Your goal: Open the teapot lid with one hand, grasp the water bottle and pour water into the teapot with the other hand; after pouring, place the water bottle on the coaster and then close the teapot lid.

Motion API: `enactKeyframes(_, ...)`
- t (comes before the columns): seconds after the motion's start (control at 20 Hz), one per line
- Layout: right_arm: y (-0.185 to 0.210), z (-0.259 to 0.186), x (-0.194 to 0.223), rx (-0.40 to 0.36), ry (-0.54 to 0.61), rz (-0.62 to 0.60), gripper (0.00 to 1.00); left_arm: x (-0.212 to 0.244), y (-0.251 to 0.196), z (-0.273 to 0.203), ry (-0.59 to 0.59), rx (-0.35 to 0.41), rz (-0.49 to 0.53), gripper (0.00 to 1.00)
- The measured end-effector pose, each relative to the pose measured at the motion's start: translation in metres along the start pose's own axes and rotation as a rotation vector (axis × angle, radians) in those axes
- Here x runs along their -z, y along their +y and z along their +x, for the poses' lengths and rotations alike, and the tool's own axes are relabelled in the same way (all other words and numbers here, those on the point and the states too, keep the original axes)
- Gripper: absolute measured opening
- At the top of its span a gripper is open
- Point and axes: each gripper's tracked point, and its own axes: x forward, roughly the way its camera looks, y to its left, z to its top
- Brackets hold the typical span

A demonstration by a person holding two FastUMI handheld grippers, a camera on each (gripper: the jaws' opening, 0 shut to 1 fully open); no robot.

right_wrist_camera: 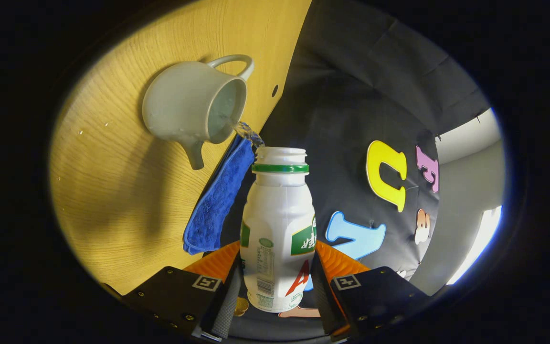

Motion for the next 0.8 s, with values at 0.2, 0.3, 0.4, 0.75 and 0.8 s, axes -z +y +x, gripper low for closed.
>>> enactKeyframes(0.2,-0.005,0.002,-0.002,0.012,-0.008,-0.032,0.70,-0.001,0.000,-0.001,0.001,-0.001,0.004,0.11)
enactKeyframes(0.3,-0.006,0.003,-0.004,0.013,-0.016,-0.052,0.70,-0.002,0.001,-0.001,-0.001,-0.002,0.006,0.15)
enactKeyframes(0.4,-0.008,0.003,-0.007,0.014,-0.022,-0.071,0.70,0.000,0.001,0.000,0.004,-0.002,0.006,0.15)
enactKeyframes(0.75,-0.008,0.009,-0.021,0.007,-0.051,-0.124,0.70,-0.003,0.004,-0.002,-0.002,-0.008,0.007,0.11)
enactKeyframes(0.8,-0.008,0.010,-0.023,0.004,-0.055,-0.131,0.70,-0.003,0.004,-0.002,-0.002,-0.008,0.006,0.11)
